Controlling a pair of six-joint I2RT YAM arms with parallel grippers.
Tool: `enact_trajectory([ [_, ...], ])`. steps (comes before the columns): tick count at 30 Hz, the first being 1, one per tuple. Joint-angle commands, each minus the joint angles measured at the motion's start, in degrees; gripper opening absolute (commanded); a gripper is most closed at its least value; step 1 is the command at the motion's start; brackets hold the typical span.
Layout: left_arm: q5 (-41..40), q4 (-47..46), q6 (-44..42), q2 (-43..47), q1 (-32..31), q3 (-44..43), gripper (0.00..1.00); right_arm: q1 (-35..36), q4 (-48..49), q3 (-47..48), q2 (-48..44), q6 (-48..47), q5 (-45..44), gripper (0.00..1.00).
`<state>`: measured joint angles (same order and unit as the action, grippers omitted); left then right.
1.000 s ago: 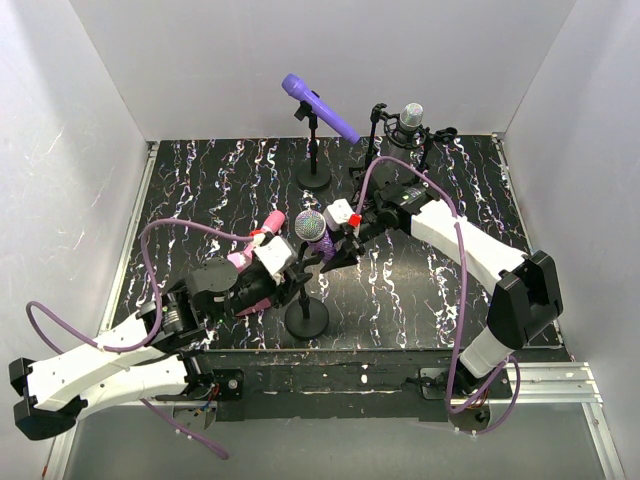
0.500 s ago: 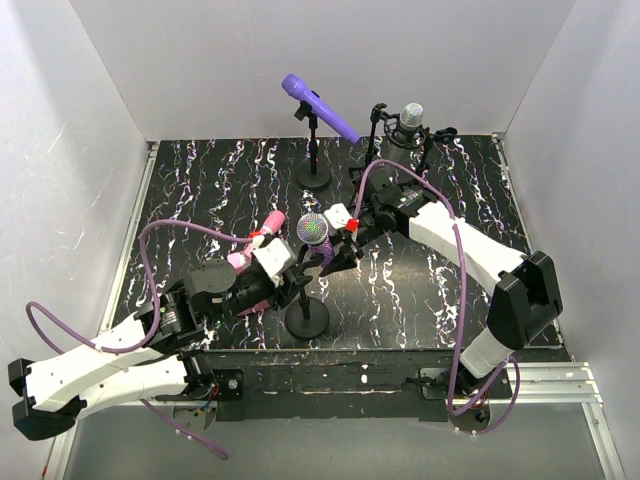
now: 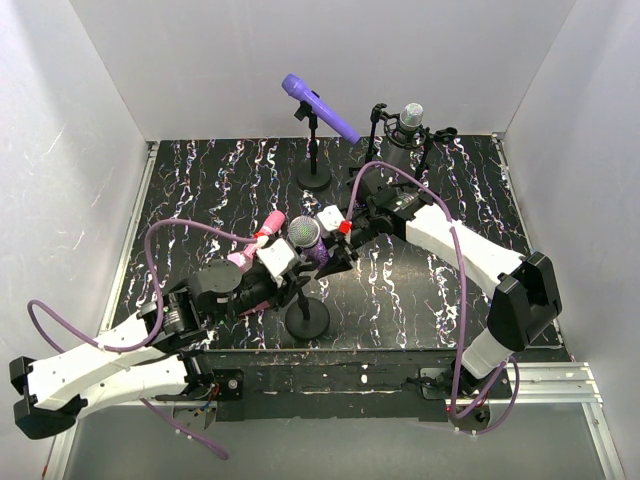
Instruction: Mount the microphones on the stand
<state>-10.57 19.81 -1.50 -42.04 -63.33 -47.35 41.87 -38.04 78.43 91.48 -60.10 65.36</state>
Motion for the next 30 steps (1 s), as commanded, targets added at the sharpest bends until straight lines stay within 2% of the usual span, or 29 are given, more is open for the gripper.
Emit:
enact_trajectory([
  [1,-1.8,2.1,-1.0,-0.4,0.2,-1.4,0.12,0.6,0.4,0.1,-1.2,1.3,-0.9,0.01],
  [4,-0.9,2.9,-1.5,-0.5,0.2,-1.4,0.00,0.4,0.5,-0.1,-1.4,1.3,-0.9,0.01],
  [10,-1.9,0.5,-1.9,-1.2,0.2,-1.0,0.00,0.8,-1.6,-0.6,-2.5,-2.4,-1.5,0.01],
  [15,-0.2,-3.1,-2.1,-4.3,0.3,-1.2,0.00,3.4,-1.4,1.3,-1.7,1.1,-4.3,0.01],
  [20,-0.2,-4.3,-1.0,-3.6,0.7,-0.9,0.00,4.5,0.2,0.1,-1.8,3.5,-5.1,0.01],
  [24,-0.8,-4.6,0.4,-2.4,0.7,0.3,0.04,4.6,2.1,-0.7,-2.4,6.6,-3.1,0.01],
  [27,-0.9,-6.1,1.1,-2.1,0.8,1.4,0.16,6.2,3.4,-1.8,-2.7,8.0,-3.4,0.01],
  [30,-0.7,-7.2,1.1,-2.3,0.8,1.6,0.18,7.7,4.1,-2.1,-1.7,9.0,-4.9,0.01],
])
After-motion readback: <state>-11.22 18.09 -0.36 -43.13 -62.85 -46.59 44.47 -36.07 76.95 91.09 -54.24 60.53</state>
